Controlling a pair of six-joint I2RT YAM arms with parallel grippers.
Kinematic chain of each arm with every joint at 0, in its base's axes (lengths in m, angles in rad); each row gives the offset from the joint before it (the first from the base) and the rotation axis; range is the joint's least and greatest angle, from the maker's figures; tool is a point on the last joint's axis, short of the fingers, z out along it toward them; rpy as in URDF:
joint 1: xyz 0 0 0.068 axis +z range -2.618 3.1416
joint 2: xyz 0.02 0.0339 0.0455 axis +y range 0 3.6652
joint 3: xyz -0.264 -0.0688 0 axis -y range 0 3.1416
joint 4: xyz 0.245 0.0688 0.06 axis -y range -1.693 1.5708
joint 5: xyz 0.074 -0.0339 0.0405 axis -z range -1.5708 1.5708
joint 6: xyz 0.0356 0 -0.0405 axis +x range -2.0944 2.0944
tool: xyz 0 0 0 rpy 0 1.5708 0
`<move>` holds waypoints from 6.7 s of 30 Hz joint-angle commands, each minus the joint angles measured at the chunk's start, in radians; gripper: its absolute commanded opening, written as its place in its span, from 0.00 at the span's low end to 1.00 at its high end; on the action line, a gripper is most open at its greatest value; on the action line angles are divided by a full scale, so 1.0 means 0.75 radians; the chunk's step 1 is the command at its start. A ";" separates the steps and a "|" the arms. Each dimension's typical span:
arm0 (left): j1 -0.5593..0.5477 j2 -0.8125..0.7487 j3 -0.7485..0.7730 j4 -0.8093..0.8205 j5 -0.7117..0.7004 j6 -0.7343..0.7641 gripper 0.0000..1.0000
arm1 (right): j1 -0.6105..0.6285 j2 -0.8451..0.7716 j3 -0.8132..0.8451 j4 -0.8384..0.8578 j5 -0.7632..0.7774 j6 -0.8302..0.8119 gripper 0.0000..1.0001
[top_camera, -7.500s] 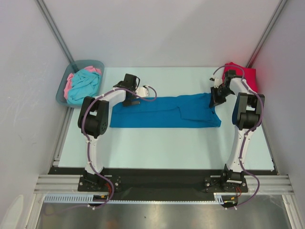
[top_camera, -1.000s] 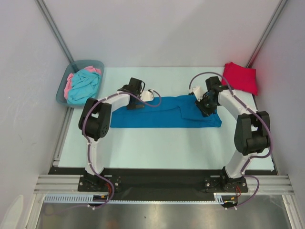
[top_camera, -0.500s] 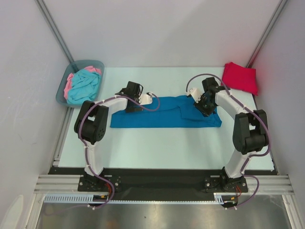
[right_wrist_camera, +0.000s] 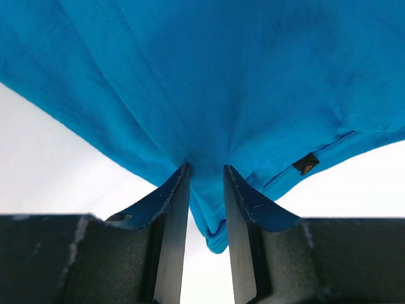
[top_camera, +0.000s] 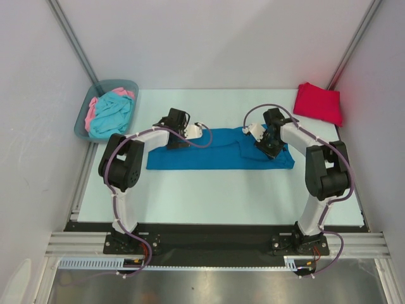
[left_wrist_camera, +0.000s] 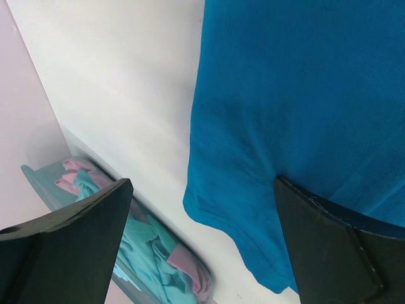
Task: Fold and stack the t-shirts
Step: Fold the tshirt
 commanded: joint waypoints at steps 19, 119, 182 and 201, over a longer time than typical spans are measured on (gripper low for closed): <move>0.005 -0.048 -0.009 0.038 0.043 -0.035 1.00 | -0.122 -0.032 0.221 -0.056 -0.029 0.253 0.35; -0.003 0.044 0.046 -0.052 0.053 0.028 1.00 | -0.351 0.250 0.288 -0.079 -0.162 0.237 0.18; -0.023 -0.026 0.040 -0.054 0.026 0.059 1.00 | -0.315 -0.278 -0.436 0.310 -0.046 -0.039 0.27; -0.019 -0.032 0.036 -0.056 0.032 0.069 1.00 | -0.368 -0.139 -0.313 0.256 0.034 -0.104 0.10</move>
